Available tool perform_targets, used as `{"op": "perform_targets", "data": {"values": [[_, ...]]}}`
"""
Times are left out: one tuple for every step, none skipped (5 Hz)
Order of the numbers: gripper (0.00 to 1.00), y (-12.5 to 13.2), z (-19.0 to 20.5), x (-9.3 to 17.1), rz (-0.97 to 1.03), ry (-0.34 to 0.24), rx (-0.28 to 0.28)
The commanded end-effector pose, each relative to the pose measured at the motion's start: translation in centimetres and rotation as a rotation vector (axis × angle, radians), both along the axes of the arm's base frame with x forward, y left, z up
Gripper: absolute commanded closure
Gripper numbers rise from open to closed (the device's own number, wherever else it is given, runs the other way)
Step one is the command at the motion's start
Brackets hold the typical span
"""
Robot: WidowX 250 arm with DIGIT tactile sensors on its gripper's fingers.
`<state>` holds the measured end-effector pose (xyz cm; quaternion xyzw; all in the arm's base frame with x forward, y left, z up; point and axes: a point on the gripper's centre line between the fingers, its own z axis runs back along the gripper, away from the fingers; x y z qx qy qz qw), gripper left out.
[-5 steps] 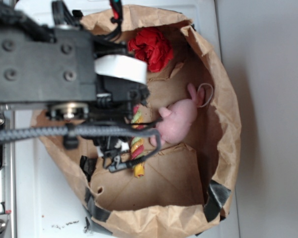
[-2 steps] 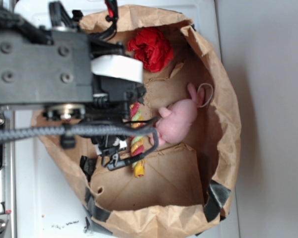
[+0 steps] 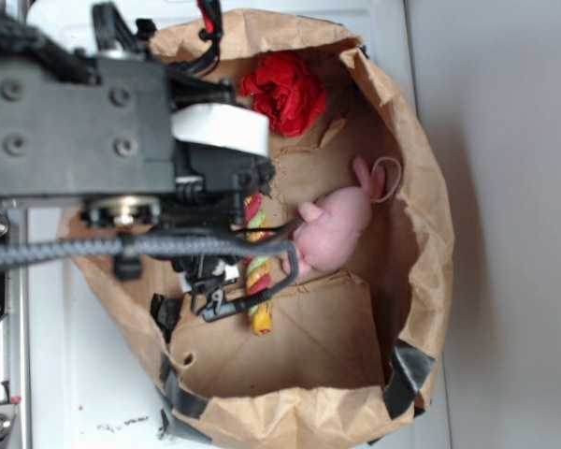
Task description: Grab the rock.
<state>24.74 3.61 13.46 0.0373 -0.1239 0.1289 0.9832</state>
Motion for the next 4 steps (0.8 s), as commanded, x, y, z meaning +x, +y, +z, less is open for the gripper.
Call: {"op": "perform_targets", "data": {"values": [[0.00,1.2,-1.5,3.6,0.235,-0.050,-0.010],[0.00,1.6,-2.1,4.3,0.323,-0.058,-0.028],[0.00,2.2,-2.3,4.0,0.386,-0.100,-0.063],[0.00,3.6,-3.3,4.3,0.421,-0.113,-0.105]]}}
